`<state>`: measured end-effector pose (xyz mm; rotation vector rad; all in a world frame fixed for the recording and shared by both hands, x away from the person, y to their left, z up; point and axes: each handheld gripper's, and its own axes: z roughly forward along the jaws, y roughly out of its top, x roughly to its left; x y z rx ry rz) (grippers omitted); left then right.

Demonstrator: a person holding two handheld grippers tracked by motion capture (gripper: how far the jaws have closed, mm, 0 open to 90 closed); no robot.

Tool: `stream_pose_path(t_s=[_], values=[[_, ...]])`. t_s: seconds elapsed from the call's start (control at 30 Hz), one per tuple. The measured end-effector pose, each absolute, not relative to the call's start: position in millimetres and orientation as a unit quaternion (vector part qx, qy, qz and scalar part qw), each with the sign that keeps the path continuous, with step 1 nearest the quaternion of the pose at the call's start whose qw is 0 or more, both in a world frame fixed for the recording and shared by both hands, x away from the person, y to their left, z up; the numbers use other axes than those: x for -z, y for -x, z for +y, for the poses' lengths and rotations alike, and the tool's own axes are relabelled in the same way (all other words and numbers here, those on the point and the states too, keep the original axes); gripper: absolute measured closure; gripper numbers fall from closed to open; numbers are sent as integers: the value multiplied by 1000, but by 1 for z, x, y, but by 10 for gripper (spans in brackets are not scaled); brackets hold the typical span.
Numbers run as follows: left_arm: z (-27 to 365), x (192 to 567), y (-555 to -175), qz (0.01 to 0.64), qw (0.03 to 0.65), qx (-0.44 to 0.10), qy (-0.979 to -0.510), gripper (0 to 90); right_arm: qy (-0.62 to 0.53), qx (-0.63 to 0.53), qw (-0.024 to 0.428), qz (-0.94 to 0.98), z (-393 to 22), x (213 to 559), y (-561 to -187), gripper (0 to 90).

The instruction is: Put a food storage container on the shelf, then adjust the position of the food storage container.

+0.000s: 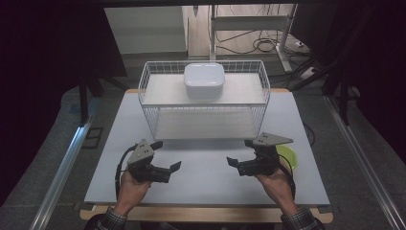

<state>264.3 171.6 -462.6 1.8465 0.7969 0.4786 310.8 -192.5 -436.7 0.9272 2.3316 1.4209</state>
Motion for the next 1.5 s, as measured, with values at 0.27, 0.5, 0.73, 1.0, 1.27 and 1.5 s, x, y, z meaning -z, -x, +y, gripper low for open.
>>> stream_pose_path(t_s=[0.27, 0.5, 0.73, 1.0, 1.27, 1.5], values=[[175, 481, -246, 336, 492, -199, -778, 45, -316, -484, 136, 805, -198, 450, -296, 57], [179, 494, -235, 344, 472, -213, -783, 37, -309, -477, 134, 812, -200, 464, -284, 54], [182, 505, -232, 351, 461, -216, -786, 35, -316, -448, 137, 825, -202, 478, -278, 46], [180, 506, -232, 348, 460, -216, -787, 32, -339, -431, 142, 824, -206, 481, -282, 25], [180, 507, -233, 353, 461, -210, -787, 32, -367, -419, 160, 815, -215, 473, -287, 45], [179, 508, -234, 352, 459, -209, -788, 32, -397, -410, 196, 797, -239, 461, -291, 398]])
